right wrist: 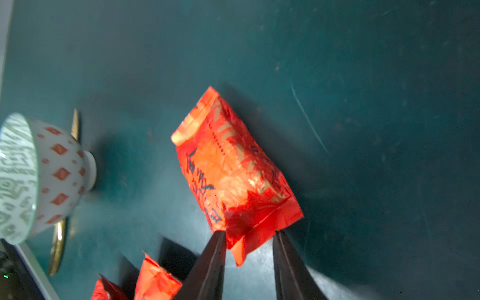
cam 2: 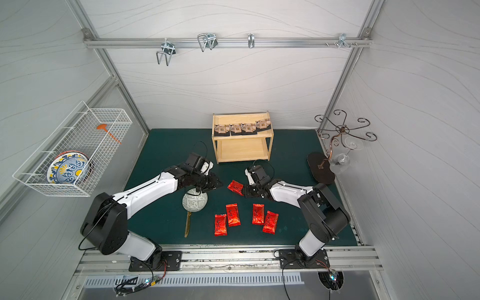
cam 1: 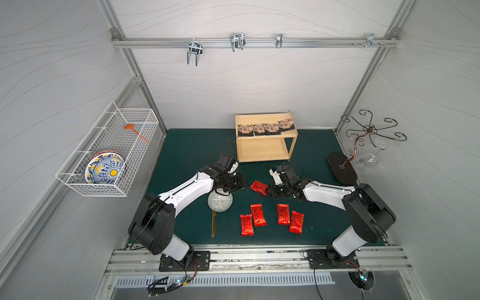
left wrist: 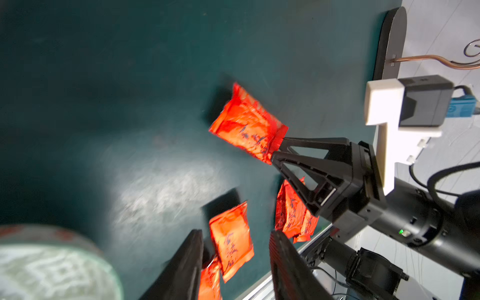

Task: Place the tea bags on the shelf by color
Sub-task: Pick up the tea bag from the center of the board.

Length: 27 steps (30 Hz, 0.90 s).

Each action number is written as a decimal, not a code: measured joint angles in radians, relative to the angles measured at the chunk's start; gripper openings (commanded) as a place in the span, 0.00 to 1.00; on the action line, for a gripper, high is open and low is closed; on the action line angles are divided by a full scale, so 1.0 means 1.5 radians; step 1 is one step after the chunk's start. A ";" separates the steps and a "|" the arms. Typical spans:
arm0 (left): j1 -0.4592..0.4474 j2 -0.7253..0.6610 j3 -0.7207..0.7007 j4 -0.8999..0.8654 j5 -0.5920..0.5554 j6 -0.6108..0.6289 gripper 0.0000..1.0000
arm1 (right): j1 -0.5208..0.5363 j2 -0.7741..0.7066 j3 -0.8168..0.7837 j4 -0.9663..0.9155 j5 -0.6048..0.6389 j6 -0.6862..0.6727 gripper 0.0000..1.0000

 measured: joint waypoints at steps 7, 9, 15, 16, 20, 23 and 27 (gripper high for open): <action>-0.043 0.109 0.066 0.024 -0.005 -0.005 0.45 | -0.016 -0.029 -0.043 0.051 -0.036 0.117 0.41; -0.043 0.134 0.066 0.033 -0.005 -0.010 0.44 | -0.023 -0.031 -0.055 0.064 -0.050 0.149 0.41; -0.045 0.190 0.072 0.042 -0.010 -0.023 0.43 | -0.061 -0.022 -0.078 0.112 -0.099 0.227 0.41; -0.045 0.194 0.074 0.043 -0.010 -0.023 0.43 | -0.066 -0.017 -0.081 0.121 -0.106 0.236 0.40; -0.045 0.200 0.087 0.046 -0.013 -0.026 0.43 | -0.083 0.012 -0.086 0.163 -0.136 0.271 0.38; -0.046 0.200 0.100 0.045 -0.017 -0.027 0.43 | -0.088 0.034 -0.087 0.192 -0.153 0.293 0.36; -0.045 0.200 0.114 0.045 -0.030 -0.026 0.42 | -0.092 0.060 -0.090 0.233 -0.174 0.318 0.29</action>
